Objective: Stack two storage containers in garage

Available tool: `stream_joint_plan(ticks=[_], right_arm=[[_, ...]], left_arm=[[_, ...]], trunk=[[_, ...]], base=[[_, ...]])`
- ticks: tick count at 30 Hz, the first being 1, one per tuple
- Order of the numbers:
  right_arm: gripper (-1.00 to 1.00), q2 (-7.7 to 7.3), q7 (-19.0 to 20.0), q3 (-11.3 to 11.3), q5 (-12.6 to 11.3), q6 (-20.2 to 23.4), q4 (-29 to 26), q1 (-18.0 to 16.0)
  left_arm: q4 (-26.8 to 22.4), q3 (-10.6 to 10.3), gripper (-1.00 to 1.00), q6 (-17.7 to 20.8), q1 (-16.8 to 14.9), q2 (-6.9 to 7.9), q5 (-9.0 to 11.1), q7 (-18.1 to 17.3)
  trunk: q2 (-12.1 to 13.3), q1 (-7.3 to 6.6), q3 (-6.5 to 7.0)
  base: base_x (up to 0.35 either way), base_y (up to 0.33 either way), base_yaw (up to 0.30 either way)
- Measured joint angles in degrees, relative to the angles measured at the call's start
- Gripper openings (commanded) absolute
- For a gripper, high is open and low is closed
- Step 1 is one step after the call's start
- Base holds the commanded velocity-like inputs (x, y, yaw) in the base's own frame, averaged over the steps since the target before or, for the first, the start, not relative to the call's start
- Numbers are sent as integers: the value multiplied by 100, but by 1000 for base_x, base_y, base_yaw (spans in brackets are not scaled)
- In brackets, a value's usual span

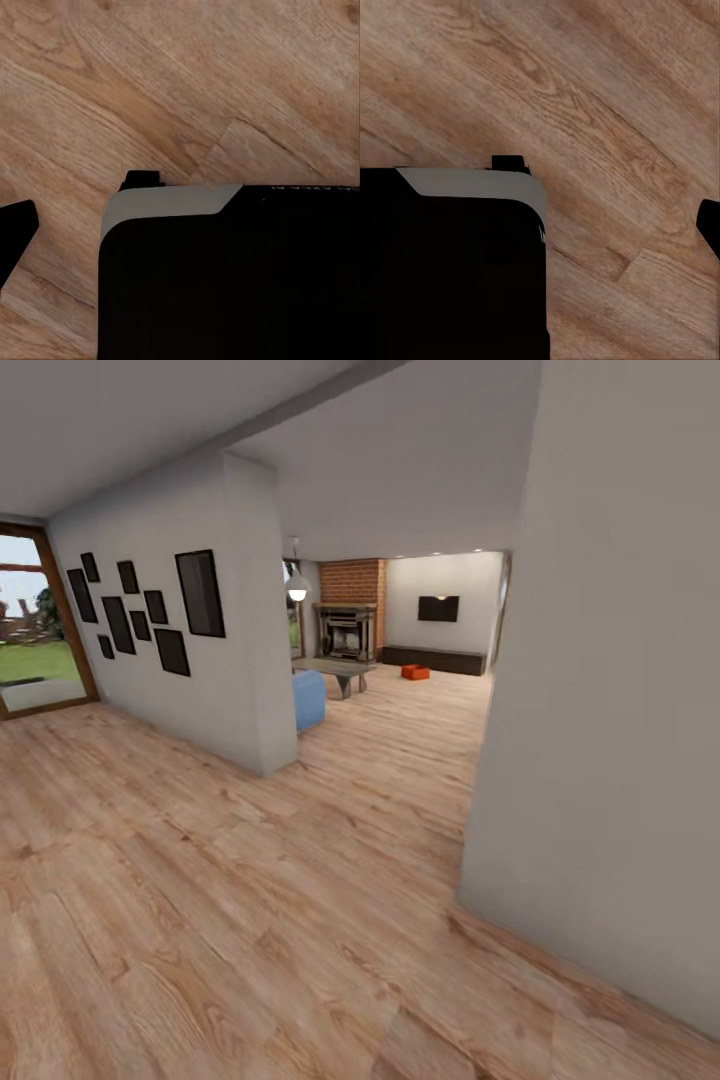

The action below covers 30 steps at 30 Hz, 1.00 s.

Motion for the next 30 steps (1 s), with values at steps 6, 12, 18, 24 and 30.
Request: stream_joint_plan(ticks=[6,12,18,24,30], right_arm=[[100,0,0,0,0,0,0,0],[100,0,0,0,0,0,0,1],[100,0,0,0,0,0,0,1],[100,0,0,0,0,0,0,2],[100,3,0,0,0,0,0,0]], left_arm=[[0,0,100,0,0,0,0,0],[0,0,100,-1,0,0,-1,0],[0,0,100,-3,0,0,-1,0],[0,0,100,-3,0,0,-2,0],[0,0,100,-1,0,0,-2,0]], trunk=[[0,0,0],[0,0,0],[0,0,0],[0,0,0],[0,0,0]], base=[[322,0,8],[322,0,0],[322,0,0],[322,0,0],[322,0,0]])
